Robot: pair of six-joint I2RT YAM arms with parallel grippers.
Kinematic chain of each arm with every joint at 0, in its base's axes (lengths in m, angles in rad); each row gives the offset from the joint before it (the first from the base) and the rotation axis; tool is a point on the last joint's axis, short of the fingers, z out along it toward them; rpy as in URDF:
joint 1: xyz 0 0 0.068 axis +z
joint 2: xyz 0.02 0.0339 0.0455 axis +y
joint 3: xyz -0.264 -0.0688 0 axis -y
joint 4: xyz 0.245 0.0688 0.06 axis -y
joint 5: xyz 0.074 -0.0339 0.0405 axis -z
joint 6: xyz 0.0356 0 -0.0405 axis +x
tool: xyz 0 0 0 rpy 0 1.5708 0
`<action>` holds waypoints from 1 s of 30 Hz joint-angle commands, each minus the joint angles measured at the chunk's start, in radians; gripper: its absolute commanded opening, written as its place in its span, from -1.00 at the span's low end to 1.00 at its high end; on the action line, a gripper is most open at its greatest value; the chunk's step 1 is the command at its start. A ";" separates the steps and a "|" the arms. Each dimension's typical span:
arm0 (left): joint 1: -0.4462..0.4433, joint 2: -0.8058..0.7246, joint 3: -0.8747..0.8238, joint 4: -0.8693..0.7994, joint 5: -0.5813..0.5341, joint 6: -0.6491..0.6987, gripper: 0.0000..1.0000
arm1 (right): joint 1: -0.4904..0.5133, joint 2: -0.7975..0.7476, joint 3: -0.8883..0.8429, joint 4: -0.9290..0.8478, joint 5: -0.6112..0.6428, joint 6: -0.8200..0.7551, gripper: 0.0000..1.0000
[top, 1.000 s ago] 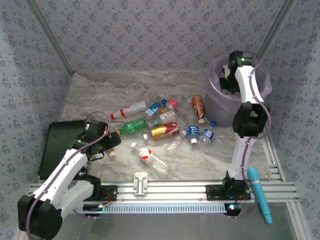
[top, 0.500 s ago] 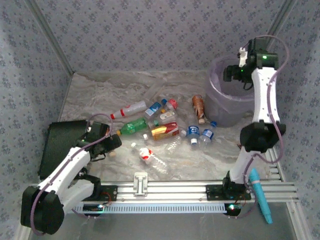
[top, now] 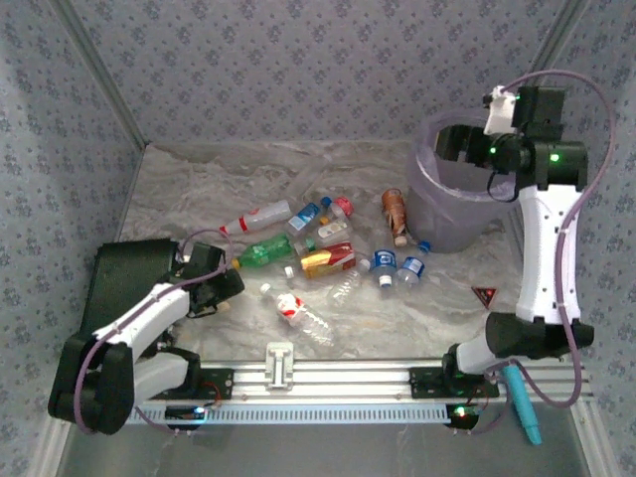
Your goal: Put the plastic bottles in the bin
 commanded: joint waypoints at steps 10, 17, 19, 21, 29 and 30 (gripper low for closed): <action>0.008 0.047 0.056 0.017 0.030 0.017 -0.21 | 0.200 -0.204 -0.354 0.207 -0.148 0.109 0.86; -0.006 -0.062 0.194 -0.056 0.095 0.082 -0.37 | 0.333 -0.157 -0.380 0.273 -0.208 0.129 0.84; -0.015 -0.098 0.234 -0.018 0.190 0.099 -0.36 | 0.370 -0.126 -0.370 0.286 -0.225 0.128 0.85; -0.027 -0.114 0.257 0.061 0.306 0.089 -0.36 | 0.395 -0.102 -0.364 0.302 -0.228 0.136 0.87; -0.159 0.009 0.294 0.526 0.629 0.015 -0.53 | 0.491 0.030 -0.386 0.459 -0.388 0.222 0.88; -0.175 0.041 0.306 0.574 0.656 0.005 -0.55 | 0.498 0.052 -0.379 0.474 -0.410 0.225 0.88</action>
